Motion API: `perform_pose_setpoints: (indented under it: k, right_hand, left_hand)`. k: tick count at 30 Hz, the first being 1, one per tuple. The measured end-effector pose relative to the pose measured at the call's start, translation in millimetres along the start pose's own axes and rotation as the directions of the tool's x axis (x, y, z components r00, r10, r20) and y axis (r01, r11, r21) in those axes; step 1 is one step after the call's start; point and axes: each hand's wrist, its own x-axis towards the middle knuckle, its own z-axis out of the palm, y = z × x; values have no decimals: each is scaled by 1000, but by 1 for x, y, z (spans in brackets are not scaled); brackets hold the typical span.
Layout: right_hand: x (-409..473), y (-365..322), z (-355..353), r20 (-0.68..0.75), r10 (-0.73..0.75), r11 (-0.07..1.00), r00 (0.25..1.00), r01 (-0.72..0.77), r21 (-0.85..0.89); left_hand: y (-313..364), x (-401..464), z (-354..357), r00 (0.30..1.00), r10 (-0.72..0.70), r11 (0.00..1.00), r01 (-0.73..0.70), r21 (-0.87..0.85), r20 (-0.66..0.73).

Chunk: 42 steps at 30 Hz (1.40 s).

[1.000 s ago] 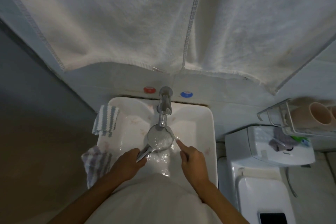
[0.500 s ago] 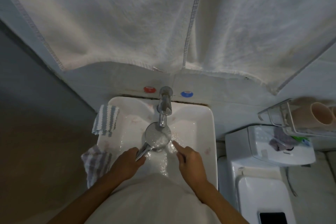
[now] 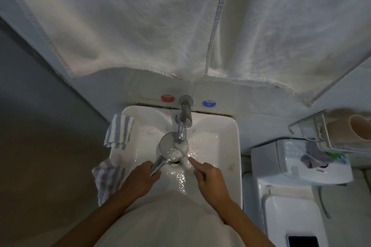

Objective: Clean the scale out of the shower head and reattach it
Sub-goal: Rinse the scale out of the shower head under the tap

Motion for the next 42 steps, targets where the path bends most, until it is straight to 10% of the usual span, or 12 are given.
perform_pose_setpoints:
  k: [42]
  right_hand:
    - [-1,-1,-1,13,-57,998,998,57,2]
  left_hand:
    - [10,14,0,999,16,1000,-17,-26,-31]
